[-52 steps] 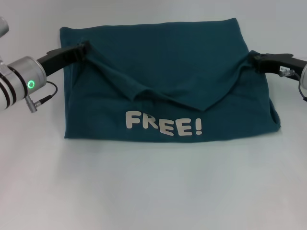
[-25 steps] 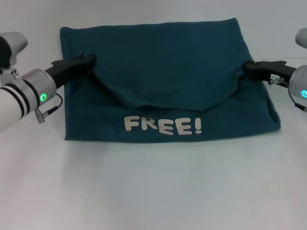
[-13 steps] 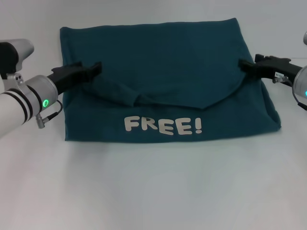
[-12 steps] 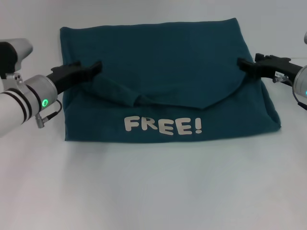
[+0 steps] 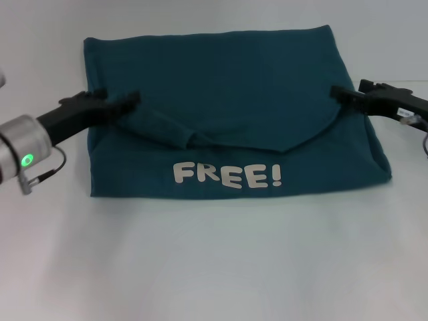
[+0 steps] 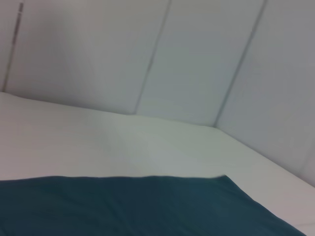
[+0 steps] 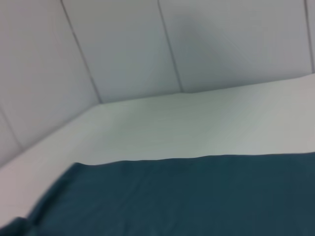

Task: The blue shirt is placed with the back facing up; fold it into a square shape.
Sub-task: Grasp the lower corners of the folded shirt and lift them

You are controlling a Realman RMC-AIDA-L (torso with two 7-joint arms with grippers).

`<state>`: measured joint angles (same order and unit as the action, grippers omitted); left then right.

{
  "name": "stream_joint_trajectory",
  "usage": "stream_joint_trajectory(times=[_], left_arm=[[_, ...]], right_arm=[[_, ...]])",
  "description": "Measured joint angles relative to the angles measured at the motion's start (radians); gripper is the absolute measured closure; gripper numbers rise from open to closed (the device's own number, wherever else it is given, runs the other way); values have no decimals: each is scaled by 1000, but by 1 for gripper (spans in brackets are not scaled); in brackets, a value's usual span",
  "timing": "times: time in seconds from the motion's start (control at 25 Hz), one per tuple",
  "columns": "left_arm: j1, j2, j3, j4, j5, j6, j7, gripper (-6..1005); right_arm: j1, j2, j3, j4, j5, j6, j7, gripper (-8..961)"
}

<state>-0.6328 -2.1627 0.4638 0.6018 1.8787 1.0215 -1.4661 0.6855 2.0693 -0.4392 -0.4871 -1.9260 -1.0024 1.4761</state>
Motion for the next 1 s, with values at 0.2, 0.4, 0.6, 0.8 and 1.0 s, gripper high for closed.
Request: stream_joint_trajectory(times=[0.2,0.4,0.6,0.8,1.0], left_arm=[[83,-2,35,69,-1,80,-18,149],[156,-2,38,124,5,134,14,149],[217,-4,31,143,6,151,117,149],[242,-9,30,115,9,144,238,149],[244,-9,33,83,11,109,281,150]], right_arm=[[-67,-1,0,-70,-4,-157,107,124],[-126,-5,0,-103,-1,-242,192,122],[-159,-6,12,-106,1,-257,200,123],[-170,-3,25,-99,4,-300,205,126],[-178,0,52,-98,27,-347,211,127]])
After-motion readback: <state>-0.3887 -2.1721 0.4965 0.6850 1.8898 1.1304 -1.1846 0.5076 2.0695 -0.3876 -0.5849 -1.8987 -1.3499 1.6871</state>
